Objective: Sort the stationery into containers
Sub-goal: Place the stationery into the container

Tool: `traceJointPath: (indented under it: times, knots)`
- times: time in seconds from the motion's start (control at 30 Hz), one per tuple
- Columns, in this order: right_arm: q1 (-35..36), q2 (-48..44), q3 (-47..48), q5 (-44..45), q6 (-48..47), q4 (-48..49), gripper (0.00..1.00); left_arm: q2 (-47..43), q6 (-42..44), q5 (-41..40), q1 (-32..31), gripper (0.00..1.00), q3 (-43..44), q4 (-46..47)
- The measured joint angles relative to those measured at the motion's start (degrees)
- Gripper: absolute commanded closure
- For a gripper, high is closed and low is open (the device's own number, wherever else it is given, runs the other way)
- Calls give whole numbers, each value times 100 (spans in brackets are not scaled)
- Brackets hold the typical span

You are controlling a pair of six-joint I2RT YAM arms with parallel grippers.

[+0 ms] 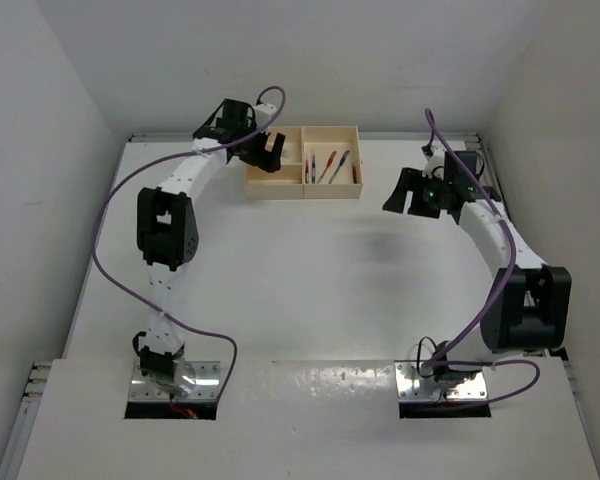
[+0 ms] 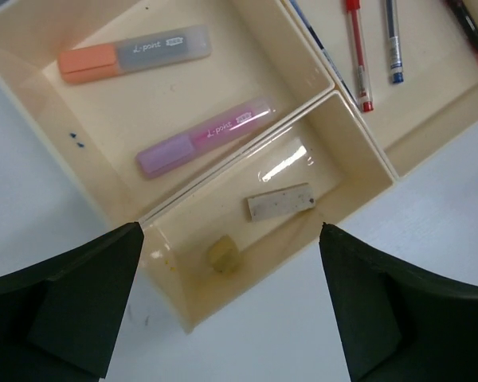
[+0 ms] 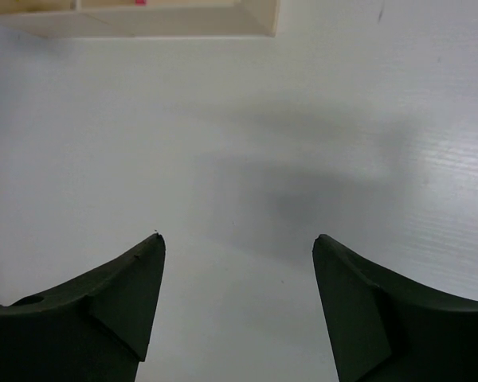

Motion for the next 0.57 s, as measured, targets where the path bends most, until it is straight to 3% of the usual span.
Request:
traceJointPath:
  times: [0.2,0.4,0.5,0.57]
  knots:
    - [-481,319,1497,52,-413,-595,19,-1016,-48,146,529,0,-192,-501]
    - [-1484,522,2575,201,-970,-1364,17,-2907,-52,240,2435,0,-1475,-485]
    - [-1744,557,2688,289,-1228,-1639,17,-3427,59,68,3383,0,-2068,-531]
    - [-1823,590,2688,313,-1366,-1834,17,-3585,173,59,3672,0,-2415,-584]
